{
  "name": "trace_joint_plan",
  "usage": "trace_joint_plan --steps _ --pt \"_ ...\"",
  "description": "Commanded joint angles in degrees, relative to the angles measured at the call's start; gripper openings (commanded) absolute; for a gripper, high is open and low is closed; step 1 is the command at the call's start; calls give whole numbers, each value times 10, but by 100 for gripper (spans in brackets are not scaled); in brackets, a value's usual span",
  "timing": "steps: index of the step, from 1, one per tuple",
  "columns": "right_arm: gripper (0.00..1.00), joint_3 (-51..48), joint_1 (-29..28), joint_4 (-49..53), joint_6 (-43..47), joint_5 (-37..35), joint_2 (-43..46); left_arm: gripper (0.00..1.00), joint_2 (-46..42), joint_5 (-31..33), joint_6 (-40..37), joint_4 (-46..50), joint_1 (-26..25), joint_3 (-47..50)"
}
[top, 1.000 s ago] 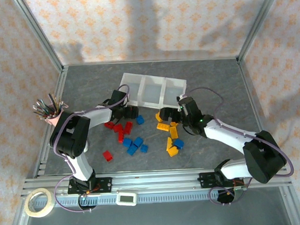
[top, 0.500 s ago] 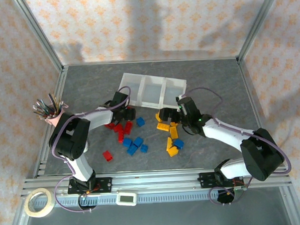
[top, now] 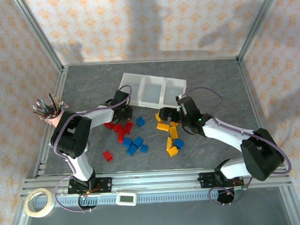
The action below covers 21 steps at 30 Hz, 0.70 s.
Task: Sort the legos into containers by color
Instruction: Pick up the lego from the center of the table.
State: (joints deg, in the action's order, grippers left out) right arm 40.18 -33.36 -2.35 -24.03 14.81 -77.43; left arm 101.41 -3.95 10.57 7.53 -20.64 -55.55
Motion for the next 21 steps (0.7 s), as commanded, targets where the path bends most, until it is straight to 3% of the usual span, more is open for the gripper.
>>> trace_joint_plan --steps 1,9,21 --pt "100 15 -4 5 -3 -16 1 31 -3 14 -6 13 -7 0" --pt "100 27 -4 13 1 -20 3 17 -45 8 16 5 -7 28" --pt "100 60 -4 -9 -17 0 -29 9 -170 12 108 -2 -8 58"
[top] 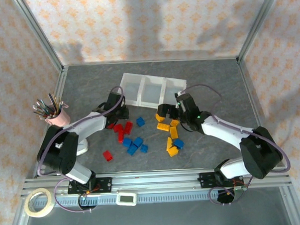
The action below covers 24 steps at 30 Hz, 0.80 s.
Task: Sort the legos into containers by color
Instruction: Pick up the lego from the center of the table, then place the lego in the container.
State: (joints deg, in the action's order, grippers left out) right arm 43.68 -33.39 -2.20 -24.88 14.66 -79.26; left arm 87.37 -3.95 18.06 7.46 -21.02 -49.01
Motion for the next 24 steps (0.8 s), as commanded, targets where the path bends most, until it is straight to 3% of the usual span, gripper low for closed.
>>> trace_joint_plan --steps 1,6,16,24 --pt "100 29 -4 -12 -9 2 -15 9 -37 17 37 -2 -4 -15" --pt "100 48 -4 -19 -6 -1 -30 8 -23 52 47 12 -4 -79" --pt "100 97 -5 -51 22 36 -71 7 137 110 59 33 6 -261" --pt "100 134 -5 -69 41 42 -105 7 246 90 73 22 24 -343"
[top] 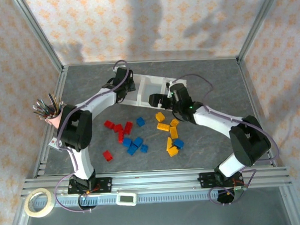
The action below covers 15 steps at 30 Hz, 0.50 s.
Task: Sort the legos into containers by color
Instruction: Place the lego in the container.
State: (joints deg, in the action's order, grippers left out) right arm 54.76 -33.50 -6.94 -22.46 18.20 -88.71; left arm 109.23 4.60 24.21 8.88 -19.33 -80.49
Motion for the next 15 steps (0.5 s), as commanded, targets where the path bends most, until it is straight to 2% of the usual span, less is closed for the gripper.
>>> trace_joint_plan --steps 1,4,7,12,15 --pt "100 27 -3 -19 18 4 -15 7 37 4 12 9 8 -35" --pt "100 37 -4 -14 21 1 -18 7 58 3 17 31 11 -59" --pt "100 35 -3 -16 27 -3 -12 9 47 -5 12 12 11 -41" --pt "100 47 -4 27 45 -25 -2 19 5 -46 8 16 12 -13" --pt "100 34 -3 39 48 -17 13 27 -57 -70 4 -5 11 38"
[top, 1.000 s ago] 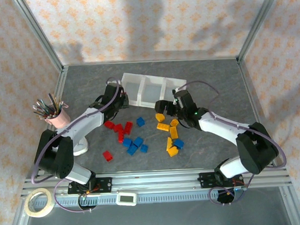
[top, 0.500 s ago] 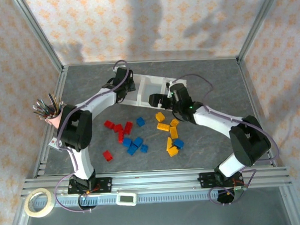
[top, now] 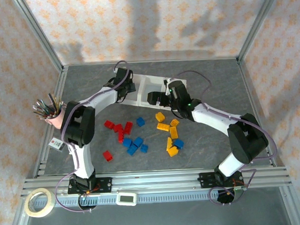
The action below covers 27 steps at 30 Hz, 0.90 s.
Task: Sort the legos into containers by color
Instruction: Place the lego in the container, then pick up the lego from the center of the table.
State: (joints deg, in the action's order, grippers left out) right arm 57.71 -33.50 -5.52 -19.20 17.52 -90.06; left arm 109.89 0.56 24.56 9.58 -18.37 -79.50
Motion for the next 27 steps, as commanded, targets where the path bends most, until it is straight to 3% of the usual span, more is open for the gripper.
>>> trace_joint_plan --steps 1,8,17,27 --pt "100 0 -4 29 18 -8 31 29 -78 -34 0 -11 2 40" --pt "100 -36 -7 62 20 -12 83 41 -183 -51 -5 26 -11 129" --pt "100 -104 -40 80 9 -12 147 52 -289 -34 22 80 -67 247" --pt "100 -180 -105 31 -42 -32 167 62 -296 -1 58 104 -122 321"
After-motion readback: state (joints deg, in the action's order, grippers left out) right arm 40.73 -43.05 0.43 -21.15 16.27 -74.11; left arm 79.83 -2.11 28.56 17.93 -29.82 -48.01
